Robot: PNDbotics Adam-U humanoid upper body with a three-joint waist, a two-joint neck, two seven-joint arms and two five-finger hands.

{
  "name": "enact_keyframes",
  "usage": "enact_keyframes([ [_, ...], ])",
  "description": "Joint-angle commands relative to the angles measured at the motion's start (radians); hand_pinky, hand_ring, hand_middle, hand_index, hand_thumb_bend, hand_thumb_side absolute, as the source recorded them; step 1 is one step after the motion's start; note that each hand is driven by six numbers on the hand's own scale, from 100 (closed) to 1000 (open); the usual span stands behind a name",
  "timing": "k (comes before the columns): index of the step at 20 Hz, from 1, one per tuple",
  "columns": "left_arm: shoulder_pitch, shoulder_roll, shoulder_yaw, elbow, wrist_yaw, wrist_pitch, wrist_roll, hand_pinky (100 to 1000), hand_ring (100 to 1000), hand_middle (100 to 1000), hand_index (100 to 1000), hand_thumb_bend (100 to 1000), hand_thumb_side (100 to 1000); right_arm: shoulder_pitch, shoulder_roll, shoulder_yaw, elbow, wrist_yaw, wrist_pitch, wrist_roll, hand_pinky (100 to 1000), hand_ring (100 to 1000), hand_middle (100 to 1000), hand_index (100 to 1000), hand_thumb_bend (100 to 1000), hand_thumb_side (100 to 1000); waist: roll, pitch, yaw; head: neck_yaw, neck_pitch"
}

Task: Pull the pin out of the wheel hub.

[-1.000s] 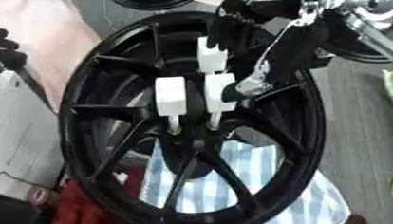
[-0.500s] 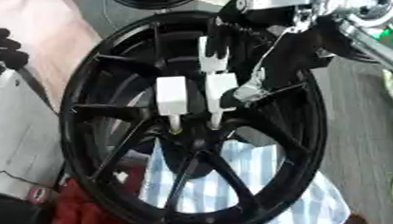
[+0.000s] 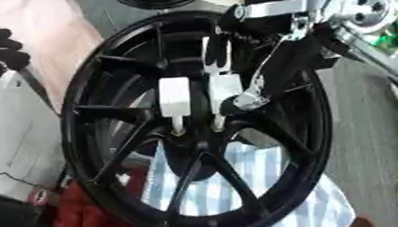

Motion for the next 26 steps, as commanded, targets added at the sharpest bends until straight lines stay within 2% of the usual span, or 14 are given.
enact_keyframes([
  [1,-0.011,0.019,0.008,-0.014,-0.002,-0.002,-0.004,738,651,614,763,100,822,-0.014,-0.012,-0.008,-0.006,0.011,0.004,-0.001,663,627,624,708,549,181,0.008,-0.014,0.0,0.003,-0.006],
  [13,-0.013,0.019,0.007,-0.016,-0.004,-0.003,-0.013,741,656,619,763,100,823,-0.005,-0.004,-0.004,0.005,0.024,0.008,0.007,667,630,626,707,538,164,0.008,-0.009,0.0,0.002,-0.007],
  [26,-0.013,0.017,0.006,-0.015,-0.006,-0.003,-0.022,743,659,622,763,100,827,-0.002,-0.002,-0.017,0.031,0.038,-0.036,-0.001,689,653,640,711,538,170,0.008,-0.002,0.001,0.002,-0.008],
])
